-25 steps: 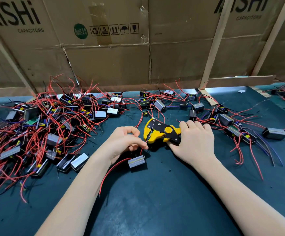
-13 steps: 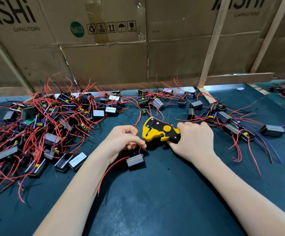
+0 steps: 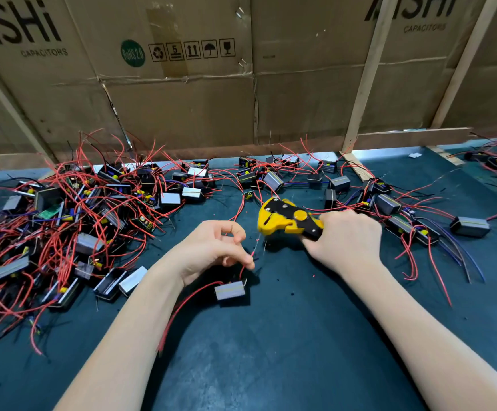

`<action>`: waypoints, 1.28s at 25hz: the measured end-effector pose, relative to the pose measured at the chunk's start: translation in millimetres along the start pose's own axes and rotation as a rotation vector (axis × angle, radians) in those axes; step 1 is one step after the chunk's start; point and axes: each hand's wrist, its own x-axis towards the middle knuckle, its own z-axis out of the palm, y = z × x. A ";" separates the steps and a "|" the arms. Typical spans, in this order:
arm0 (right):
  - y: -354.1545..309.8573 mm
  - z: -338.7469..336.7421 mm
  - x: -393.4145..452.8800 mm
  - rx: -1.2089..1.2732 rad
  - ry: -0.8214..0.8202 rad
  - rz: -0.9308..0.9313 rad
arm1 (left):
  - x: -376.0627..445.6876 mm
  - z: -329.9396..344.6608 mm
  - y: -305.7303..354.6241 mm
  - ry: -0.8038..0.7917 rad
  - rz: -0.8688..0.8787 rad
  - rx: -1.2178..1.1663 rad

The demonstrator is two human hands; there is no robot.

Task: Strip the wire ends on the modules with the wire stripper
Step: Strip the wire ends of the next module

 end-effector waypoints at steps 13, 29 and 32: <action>30.2 14.3 7.7 0.117 0.142 0.164 | 0.1 -10.2 -6.0 0.114 0.052 0.184; 13.2 17.3 -2.3 0.021 0.076 0.046 | 2.6 1.3 -7.3 0.267 0.164 0.118; 9.3 15.0 -4.3 0.021 0.088 0.016 | 2.9 6.0 -5.6 0.242 0.171 0.042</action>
